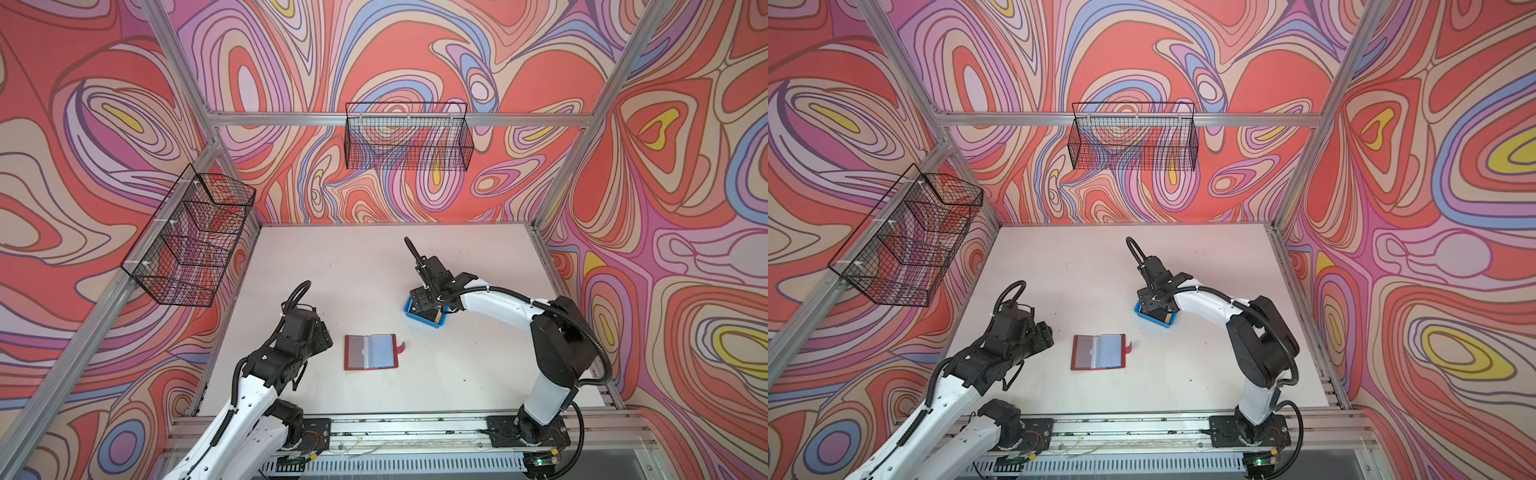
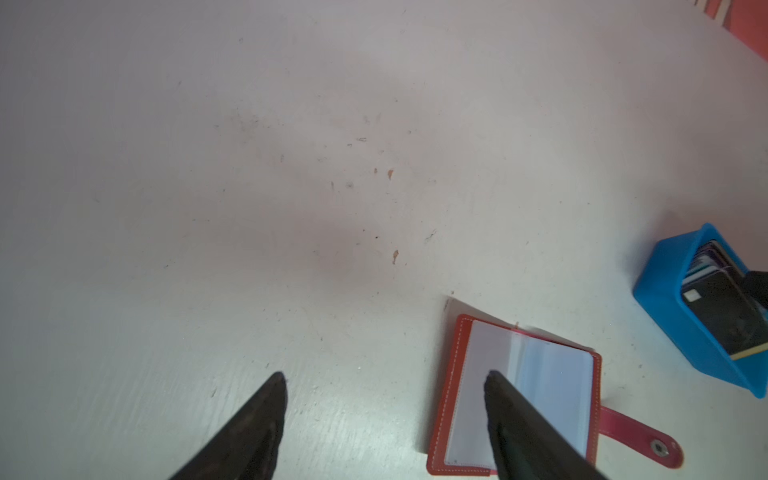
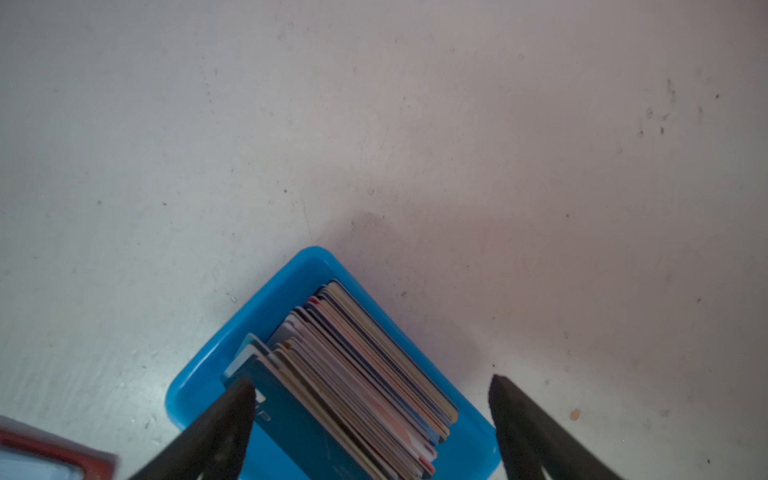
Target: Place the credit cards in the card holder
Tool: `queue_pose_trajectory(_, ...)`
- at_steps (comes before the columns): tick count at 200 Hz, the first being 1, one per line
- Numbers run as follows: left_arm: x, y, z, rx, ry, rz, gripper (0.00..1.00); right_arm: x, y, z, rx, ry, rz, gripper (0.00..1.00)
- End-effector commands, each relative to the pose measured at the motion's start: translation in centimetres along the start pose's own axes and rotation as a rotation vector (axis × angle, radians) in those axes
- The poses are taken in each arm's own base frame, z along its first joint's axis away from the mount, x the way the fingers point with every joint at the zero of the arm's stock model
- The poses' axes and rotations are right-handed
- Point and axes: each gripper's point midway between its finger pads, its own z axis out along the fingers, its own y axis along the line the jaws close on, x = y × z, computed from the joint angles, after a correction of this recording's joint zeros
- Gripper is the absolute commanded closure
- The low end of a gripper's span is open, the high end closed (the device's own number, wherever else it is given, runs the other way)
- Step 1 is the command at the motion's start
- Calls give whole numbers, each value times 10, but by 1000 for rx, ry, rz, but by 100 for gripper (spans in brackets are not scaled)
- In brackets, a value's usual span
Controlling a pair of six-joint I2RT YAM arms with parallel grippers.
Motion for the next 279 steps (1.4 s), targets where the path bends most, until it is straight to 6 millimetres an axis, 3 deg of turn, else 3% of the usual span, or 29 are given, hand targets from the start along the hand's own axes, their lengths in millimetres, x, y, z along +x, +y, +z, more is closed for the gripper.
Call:
queue_pose_trajectory(1, 10, 11, 0, -29, 19, 37, 23, 24, -3, 3, -13, 127, -97, 9)
queue_pose_trajectory(46, 13, 13, -4, -17, 15, 26, 22, 39, 4, 17, -79, 199, -125, 11)
queue_pose_trajectory(88, 14, 12, -5, 0, 10, 26, 22, 34, 9, 27, -138, 200, -89, 11)
queue_pose_trajectory(142, 14, 13, -4, -11, 12, 24, 22, 57, -7, 35, -31, 275, 16, 28)
queue_pose_trajectory(200, 14, 14, -3, -17, 12, 24, 22, 82, -21, 13, 26, 256, 206, 27)
queue_pose_trajectory(220, 14, 14, -3, -21, 14, 26, 22, 94, -8, 13, -35, 260, 287, 32)
queue_pose_trajectory(279, 14, 15, -2, -24, 18, 25, 23, 74, 33, -22, -187, 116, 390, 30)
